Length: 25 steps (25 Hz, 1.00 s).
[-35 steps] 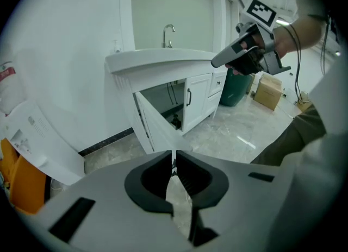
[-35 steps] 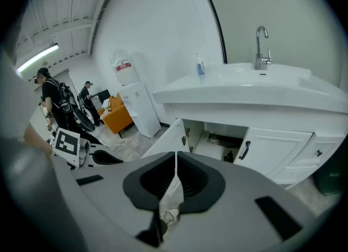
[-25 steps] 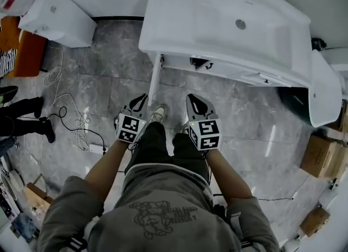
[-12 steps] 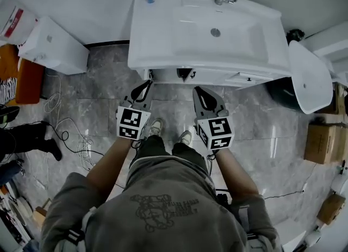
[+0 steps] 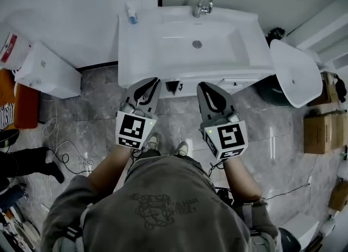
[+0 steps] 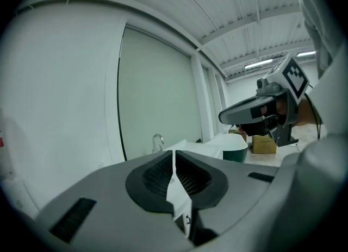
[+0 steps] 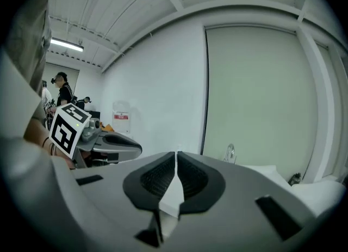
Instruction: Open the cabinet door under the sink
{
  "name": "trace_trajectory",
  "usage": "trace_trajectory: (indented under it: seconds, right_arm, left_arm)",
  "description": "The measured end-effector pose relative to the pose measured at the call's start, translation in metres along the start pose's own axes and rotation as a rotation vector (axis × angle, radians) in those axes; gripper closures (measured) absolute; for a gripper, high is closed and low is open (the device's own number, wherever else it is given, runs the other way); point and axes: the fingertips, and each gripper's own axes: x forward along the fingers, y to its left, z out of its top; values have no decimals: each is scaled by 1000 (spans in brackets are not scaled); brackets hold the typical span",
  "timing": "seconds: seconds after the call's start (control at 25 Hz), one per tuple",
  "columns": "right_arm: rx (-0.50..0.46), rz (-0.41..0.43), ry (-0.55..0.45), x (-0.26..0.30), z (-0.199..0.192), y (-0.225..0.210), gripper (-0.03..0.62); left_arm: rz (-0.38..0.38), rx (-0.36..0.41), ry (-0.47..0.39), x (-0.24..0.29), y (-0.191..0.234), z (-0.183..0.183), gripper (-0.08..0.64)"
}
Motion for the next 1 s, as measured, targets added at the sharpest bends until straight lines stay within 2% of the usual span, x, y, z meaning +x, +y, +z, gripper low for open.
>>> trace_trajectory:
  seconds: [0.24,0.4,0.52,0.8,1.0]
  right_arm:
    - [-23,-23,-123,-31,50,-13,560]
    - [-26,-47,-213,-53,78,-15,560]
    - [-31,-58,-263,-66,93,-15,560]
    - [-47,-90,-279,-84,105,-22,560]
    - [-58,-82,-310,-87,113,-21,560]
  left_arm:
    - [-31,45,-114,-3,-13,63,531]
    - [-32,61,-158,-8,-15,93,531]
    - [-33,104,-191,-13,-14,111,531]
    - [-60,206,-225,-14,-23,133,531]
    - [-68,209,-228,-14,-24,137,531]
